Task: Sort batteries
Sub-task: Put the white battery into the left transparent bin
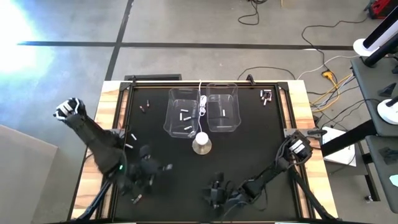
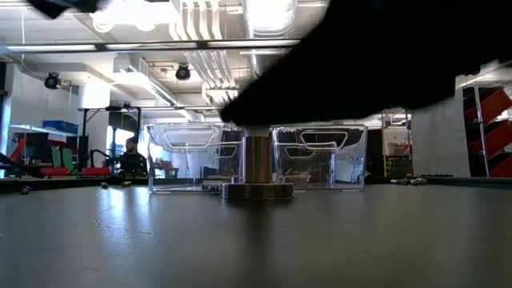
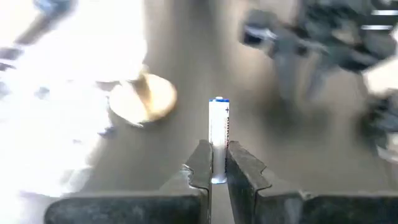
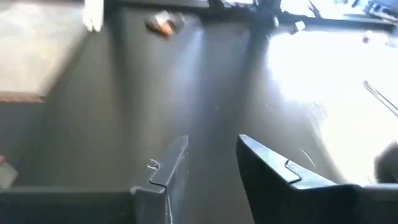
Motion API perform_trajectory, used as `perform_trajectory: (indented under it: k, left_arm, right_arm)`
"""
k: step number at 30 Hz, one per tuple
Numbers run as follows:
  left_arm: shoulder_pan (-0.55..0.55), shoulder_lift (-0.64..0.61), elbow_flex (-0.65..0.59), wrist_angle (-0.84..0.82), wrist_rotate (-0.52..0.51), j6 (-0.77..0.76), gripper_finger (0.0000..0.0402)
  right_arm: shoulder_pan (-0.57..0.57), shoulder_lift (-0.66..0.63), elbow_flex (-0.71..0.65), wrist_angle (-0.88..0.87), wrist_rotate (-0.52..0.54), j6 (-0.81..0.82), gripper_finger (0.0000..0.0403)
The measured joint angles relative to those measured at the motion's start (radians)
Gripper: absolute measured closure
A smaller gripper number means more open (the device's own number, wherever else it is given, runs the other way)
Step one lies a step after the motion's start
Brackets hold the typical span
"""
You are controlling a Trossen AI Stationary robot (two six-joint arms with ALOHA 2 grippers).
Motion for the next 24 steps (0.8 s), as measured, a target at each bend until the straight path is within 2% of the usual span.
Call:
perform_trajectory:
  k: [4, 10, 14, 16, 19, 24]
  left_arm:
    - [0.273, -0.035, 0.111, -0.120, 0.115, 0.150, 0.0394]
    - [0.702, -0.014, 0.183, -0.090, 0.393, 0.451, 0.0395]
    - [1.007, 0.062, 0.216, -0.105, 0.570, 0.510, 0.0394]
    - [1.121, 0.107, 0.226, -0.121, 0.641, 0.503, 0.0393]
    - [1.211, 0.171, 0.215, -0.119, 0.667, 0.441, 0.0393]
    - [1.228, 0.298, 0.196, -0.098, 0.656, 0.426, 0.0392]
  right_arm:
    - [-0.025, -0.006, -0.051, 0.002, 0.004, 0.071, 0.0256]
    - [-0.016, -0.007, -0.113, 0.001, 0.002, 0.257, 0.0241]
    - [-0.020, -0.008, -0.118, 0.009, -0.005, 0.361, 0.0236]
    - [-0.017, -0.008, -0.113, -0.005, -0.007, 0.370, 0.0236]
    - [-0.007, -0.008, -0.092, -0.007, -0.008, 0.368, 0.0239]
    - [-0.011, -0.014, -0.013, -0.006, -0.033, 0.307, 0.0238]
